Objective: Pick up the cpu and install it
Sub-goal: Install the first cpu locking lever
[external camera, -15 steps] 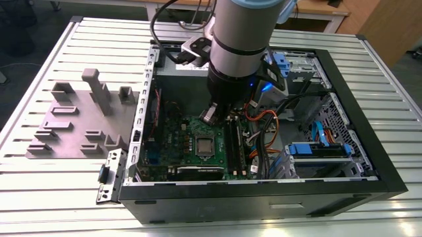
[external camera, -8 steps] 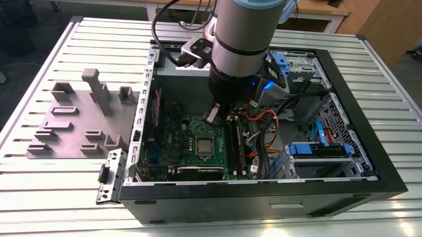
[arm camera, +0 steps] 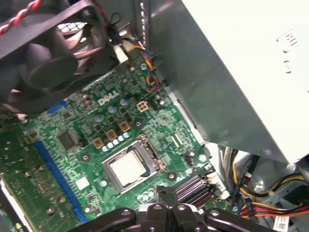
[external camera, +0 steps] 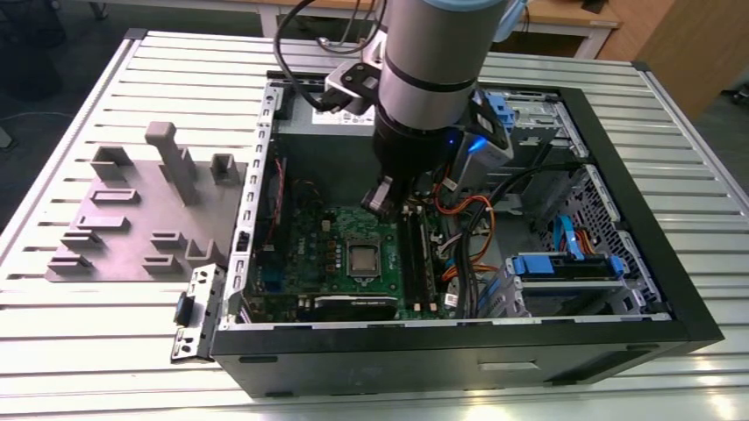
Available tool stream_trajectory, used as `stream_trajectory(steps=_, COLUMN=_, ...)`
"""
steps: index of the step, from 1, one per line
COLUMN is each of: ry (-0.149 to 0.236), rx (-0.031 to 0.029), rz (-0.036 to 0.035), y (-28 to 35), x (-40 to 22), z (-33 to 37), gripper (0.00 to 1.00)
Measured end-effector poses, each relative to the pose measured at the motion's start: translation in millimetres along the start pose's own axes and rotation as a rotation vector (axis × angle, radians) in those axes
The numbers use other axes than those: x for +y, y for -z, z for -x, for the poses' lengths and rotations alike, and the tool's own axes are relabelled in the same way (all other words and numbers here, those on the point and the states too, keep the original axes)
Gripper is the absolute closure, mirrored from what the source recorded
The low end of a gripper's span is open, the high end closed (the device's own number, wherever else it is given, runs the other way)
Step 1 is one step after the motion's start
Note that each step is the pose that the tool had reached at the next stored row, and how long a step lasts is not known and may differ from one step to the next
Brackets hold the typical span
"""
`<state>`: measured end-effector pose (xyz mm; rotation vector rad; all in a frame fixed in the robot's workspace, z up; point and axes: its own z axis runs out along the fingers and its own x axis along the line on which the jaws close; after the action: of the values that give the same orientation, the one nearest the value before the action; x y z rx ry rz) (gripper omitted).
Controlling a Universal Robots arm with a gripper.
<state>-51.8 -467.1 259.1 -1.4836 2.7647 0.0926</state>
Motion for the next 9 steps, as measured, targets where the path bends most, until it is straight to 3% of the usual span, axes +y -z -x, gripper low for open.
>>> stream_trajectory(steps=1, ry=0.0, rx=-0.0061, rz=0.0041, y=-0.1, x=-0.9, z=0.8, gripper=0.89)
stream_trajectory(steps=4, ry=0.0, rx=-0.0428, rz=0.0284, y=-0.9, x=-4.0, z=2.9, gripper=0.89)
stream_trajectory(steps=5, ry=0.0, rx=-0.0524, rz=0.0347, y=-1.2, x=-5.0, z=3.6, gripper=0.89)
stream_trajectory(steps=6, ry=0.0, rx=-0.0565, rz=0.0374, y=-1.6, x=-5.8, z=4.0, gripper=0.89)
stream_trajectory(steps=9, ry=-0.001, rx=-0.0602, rz=0.0398, y=-2.7, x=-7.3, z=5.0, gripper=0.89)
